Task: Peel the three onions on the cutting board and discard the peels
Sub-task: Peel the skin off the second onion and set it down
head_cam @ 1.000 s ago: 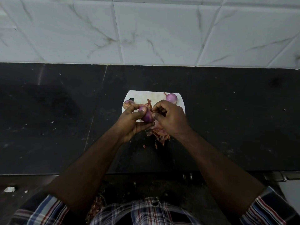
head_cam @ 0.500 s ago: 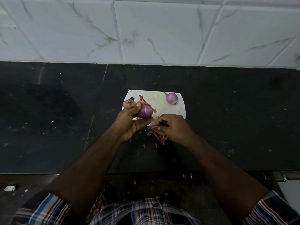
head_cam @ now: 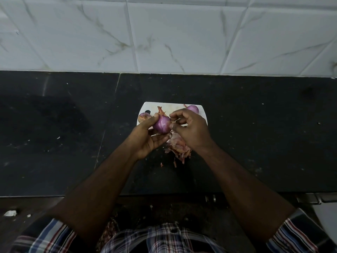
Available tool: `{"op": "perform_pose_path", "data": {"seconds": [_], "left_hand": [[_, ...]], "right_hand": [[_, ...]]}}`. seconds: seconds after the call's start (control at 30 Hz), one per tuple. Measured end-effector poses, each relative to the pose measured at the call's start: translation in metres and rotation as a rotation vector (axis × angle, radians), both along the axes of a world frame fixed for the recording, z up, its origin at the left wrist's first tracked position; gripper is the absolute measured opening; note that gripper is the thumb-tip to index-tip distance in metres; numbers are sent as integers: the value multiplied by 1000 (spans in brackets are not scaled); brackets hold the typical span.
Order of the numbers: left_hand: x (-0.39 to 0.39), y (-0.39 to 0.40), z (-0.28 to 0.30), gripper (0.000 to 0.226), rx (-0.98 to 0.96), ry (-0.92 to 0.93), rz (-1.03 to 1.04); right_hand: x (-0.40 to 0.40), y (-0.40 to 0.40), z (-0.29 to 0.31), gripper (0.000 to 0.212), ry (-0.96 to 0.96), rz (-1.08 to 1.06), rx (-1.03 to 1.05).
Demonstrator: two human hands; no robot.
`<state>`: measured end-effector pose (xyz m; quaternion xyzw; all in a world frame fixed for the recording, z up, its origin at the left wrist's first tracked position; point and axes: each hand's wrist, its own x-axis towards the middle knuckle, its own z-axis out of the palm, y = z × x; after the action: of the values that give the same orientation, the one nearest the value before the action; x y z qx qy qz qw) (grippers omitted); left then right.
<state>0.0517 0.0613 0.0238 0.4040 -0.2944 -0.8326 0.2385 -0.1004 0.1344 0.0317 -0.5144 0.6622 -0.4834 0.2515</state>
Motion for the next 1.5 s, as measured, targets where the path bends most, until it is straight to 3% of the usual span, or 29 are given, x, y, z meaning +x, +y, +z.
{"op": "perform_pose_path", "data": {"seconds": [0.4, 0.67, 0.87, 0.97, 1.07, 1.27, 1.5], "left_hand": [[0, -4, 0, 50, -11, -35, 46], [8, -10, 5, 51, 10, -93, 39], [4, -6, 6, 37, -3, -69, 22], [2, -3, 8, 35, -44, -85, -40], [2, 0, 8, 32, -95, -118, -87], [4, 0, 8, 34, -123, -139, -60], [9, -8, 10, 42, -65, -163, 4]], "right_hand": [[4, 9, 0, 22, 73, 183, 70], [-22, 19, -17, 14, 239, 196, 334], [-15, 3, 11, 30, 130, 25, 42], [-7, -8, 15, 35, 194, 108, 8], [-5, -11, 12, 26, 274, 90, -32], [-2, -4, 8, 21, 235, 63, -2], [-21, 18, -10, 17, 218, 10, 186]]}}
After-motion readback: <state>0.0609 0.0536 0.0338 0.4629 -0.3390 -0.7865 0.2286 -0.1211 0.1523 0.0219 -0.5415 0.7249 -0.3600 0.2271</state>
